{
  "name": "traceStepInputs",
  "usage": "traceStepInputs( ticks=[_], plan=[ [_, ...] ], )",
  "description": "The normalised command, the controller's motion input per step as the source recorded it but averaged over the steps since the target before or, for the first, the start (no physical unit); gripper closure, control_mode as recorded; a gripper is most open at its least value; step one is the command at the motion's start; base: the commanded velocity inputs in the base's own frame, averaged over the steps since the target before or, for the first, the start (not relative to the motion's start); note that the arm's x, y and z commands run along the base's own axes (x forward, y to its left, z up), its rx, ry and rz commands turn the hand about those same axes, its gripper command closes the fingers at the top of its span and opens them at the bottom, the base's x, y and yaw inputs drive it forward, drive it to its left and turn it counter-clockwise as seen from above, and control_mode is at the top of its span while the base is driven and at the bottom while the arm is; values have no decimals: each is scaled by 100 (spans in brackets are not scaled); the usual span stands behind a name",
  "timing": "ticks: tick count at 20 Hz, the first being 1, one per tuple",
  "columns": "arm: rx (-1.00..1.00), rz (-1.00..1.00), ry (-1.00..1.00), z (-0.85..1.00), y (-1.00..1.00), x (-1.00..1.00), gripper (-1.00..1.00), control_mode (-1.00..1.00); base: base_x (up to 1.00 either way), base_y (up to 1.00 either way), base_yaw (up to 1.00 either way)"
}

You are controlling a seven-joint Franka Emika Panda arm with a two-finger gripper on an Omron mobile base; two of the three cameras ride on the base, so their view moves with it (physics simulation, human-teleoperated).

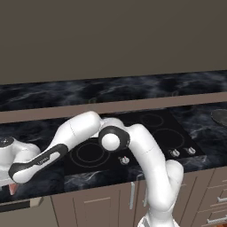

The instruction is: Place both pans onto different burners. Then place the lemon and the steak on different pans.

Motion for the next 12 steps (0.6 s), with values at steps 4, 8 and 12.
traceStepInputs(
  ticks=[4,8,12],
  plan=[
    [-12,0,0,-21,0,-2,100,-100,0,0,0],
    [-9,0,0,-21,0,-3,100,-100,0,0,0],
    [-3,0,0,-3,0,-12,100,-100,0,0,0]
  ],
)
